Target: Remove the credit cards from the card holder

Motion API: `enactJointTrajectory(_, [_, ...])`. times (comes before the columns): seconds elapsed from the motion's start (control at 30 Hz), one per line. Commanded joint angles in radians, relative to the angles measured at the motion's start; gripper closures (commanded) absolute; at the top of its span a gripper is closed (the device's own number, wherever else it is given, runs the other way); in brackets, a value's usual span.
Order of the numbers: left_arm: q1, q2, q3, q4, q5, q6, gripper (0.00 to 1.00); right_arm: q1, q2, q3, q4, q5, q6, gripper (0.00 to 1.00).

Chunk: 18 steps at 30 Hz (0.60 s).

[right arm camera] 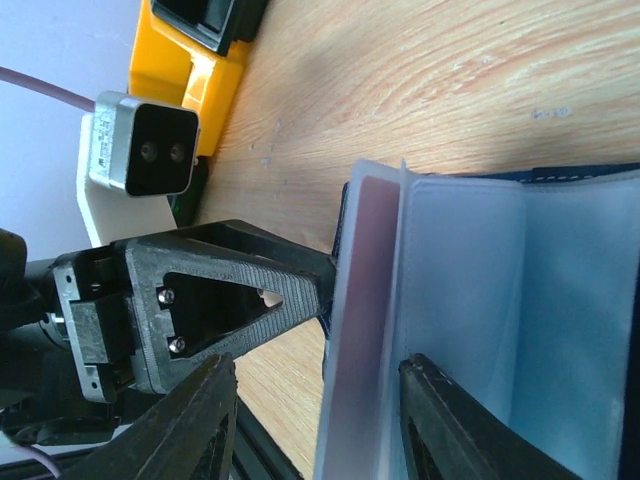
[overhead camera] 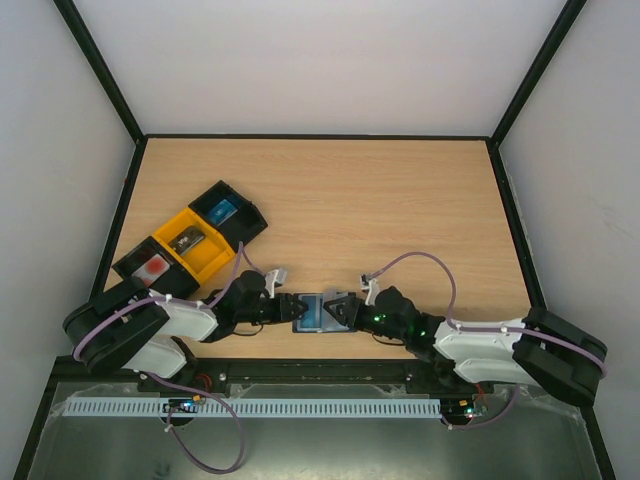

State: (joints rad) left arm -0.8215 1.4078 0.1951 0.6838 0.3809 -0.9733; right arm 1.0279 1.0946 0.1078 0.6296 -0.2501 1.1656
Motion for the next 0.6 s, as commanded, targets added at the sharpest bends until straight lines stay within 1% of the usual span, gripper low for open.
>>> enactJointTrajectory(0.0, [-0.006, 0.016, -0.026, -0.045, -0.005, -0.003, 0.66, 0.0, 0.058, 0.041, 0.059, -0.04, -0.021, 0.54])
enactJointTrajectory(0.2, [-0.006, 0.015, -0.029, -0.041, -0.002, -0.007, 0.66, 0.005, 0.121, 0.053, 0.125, -0.084, -0.019, 0.56])
enactJointTrajectory(0.33, [-0.006, 0.017, -0.029, -0.04, -0.002, -0.008, 0.66, 0.009, 0.137, 0.059, 0.155, -0.098, -0.02, 0.53])
enactJointTrajectory(0.4, [-0.005, 0.016, -0.03, -0.041, -0.002, -0.007, 0.66, 0.01, 0.141, 0.063, 0.134, -0.088, -0.02, 0.55])
enactJointTrajectory(0.5, [-0.006, 0.013, -0.03, -0.043, -0.004, -0.008, 0.66, 0.009, 0.149, 0.079, 0.059, -0.053, -0.033, 0.59])
enactJointTrajectory(0.57, [-0.007, 0.009, -0.03, -0.045, -0.004, -0.009, 0.66, 0.009, 0.147, 0.08, 0.027, -0.033, -0.029, 0.6])
